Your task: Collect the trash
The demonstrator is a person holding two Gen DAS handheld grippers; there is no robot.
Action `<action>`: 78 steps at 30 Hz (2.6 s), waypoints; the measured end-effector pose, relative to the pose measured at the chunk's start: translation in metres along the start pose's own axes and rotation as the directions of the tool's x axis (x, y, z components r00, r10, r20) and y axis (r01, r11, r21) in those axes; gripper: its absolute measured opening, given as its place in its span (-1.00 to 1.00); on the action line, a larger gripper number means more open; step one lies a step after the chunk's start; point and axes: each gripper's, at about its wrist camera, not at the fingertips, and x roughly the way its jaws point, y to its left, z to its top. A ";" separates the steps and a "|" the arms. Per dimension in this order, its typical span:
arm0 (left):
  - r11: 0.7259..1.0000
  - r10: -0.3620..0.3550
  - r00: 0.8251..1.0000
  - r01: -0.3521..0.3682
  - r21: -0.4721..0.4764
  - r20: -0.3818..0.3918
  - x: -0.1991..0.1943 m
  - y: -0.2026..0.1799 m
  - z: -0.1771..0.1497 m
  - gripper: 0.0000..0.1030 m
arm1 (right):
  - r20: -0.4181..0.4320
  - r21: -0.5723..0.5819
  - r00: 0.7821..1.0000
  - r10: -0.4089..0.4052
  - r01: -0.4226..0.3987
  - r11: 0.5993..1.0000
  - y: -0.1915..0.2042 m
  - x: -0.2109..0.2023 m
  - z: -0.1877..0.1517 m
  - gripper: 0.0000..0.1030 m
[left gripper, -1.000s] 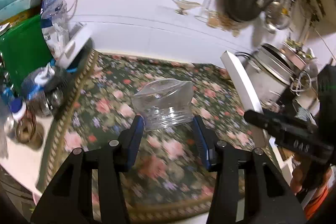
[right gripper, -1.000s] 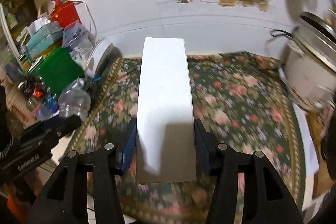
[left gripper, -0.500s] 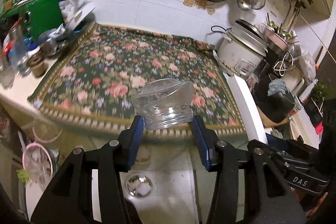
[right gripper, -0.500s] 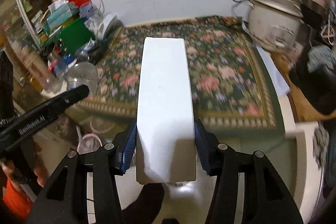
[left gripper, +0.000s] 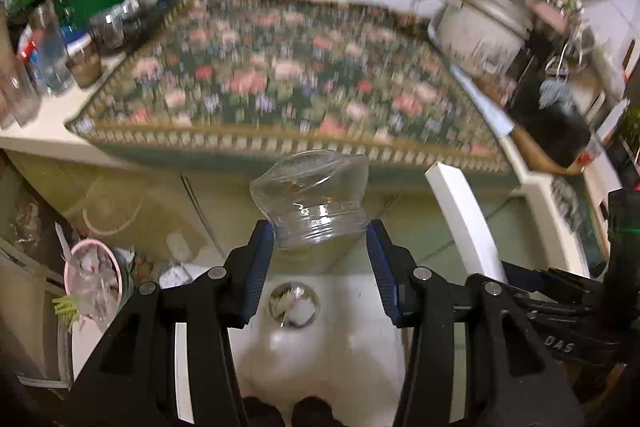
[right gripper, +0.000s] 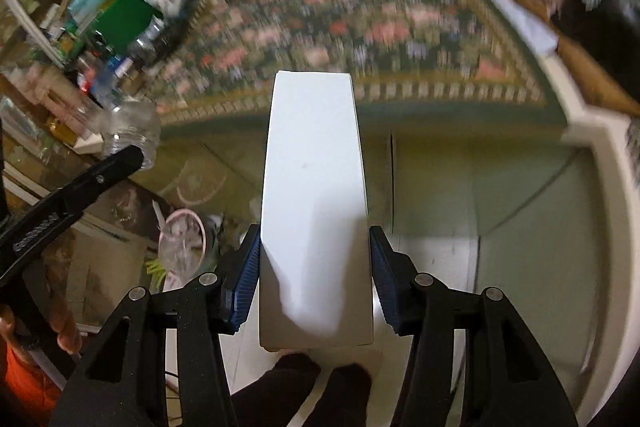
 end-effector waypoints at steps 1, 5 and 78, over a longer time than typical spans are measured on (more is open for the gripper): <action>1.000 -0.001 1.000 0.002 0.003 -0.022 0.010 0.003 -0.005 -0.08 | -0.017 0.005 1.000 -0.001 0.001 1.000 -0.001 0.011 -0.004 -0.06; 1.000 -0.008 0.995 0.011 0.025 -0.104 0.062 0.021 -0.029 -0.08 | -0.097 0.057 0.995 -0.006 0.012 0.998 -0.011 0.076 -0.031 -0.06; 0.989 -0.067 0.966 0.031 0.145 0.249 -0.179 -0.028 -0.027 0.04 | 0.479 -0.114 0.878 -0.003 0.065 0.991 0.072 -0.186 -0.029 0.09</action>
